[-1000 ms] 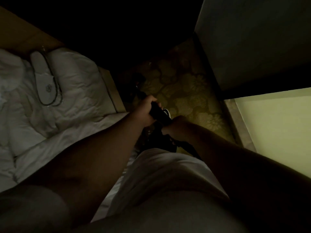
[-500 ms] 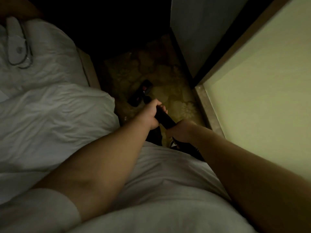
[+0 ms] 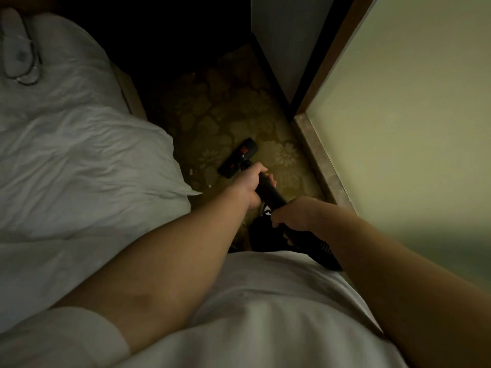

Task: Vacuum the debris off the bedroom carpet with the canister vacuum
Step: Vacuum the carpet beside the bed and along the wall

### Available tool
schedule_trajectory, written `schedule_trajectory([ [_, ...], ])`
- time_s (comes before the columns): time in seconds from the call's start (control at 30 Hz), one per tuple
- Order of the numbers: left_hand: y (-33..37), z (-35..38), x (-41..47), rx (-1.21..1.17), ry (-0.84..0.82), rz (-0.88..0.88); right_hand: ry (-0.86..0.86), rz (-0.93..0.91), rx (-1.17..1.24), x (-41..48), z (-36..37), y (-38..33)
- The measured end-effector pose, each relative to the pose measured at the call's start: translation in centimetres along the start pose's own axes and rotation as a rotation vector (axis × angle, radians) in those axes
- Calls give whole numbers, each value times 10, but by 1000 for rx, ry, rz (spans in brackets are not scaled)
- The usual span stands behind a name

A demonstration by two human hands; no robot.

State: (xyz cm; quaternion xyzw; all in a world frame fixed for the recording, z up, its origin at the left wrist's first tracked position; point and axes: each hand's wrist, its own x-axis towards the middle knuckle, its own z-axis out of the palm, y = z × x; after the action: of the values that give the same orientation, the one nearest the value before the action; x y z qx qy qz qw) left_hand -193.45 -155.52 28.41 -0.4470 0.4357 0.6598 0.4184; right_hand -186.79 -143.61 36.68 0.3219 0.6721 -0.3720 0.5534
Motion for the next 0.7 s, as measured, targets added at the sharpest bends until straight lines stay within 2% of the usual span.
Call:
schedule_trajectory([
  [0.13,-33,-39,-13,58,-31,-3,34,-56,-19,-21,55,20],
  [0.37,-113,-99,-48,14,-34,-63,6,11,-2,-40,139,82],
  [0.57,-174,-123,-65,-26,-22,-54,-42,16,-23,-54,170,131],
  [0.7,-217,-127,-71,-27,-9,-55,-17,-5,-124,-57,179,167],
])
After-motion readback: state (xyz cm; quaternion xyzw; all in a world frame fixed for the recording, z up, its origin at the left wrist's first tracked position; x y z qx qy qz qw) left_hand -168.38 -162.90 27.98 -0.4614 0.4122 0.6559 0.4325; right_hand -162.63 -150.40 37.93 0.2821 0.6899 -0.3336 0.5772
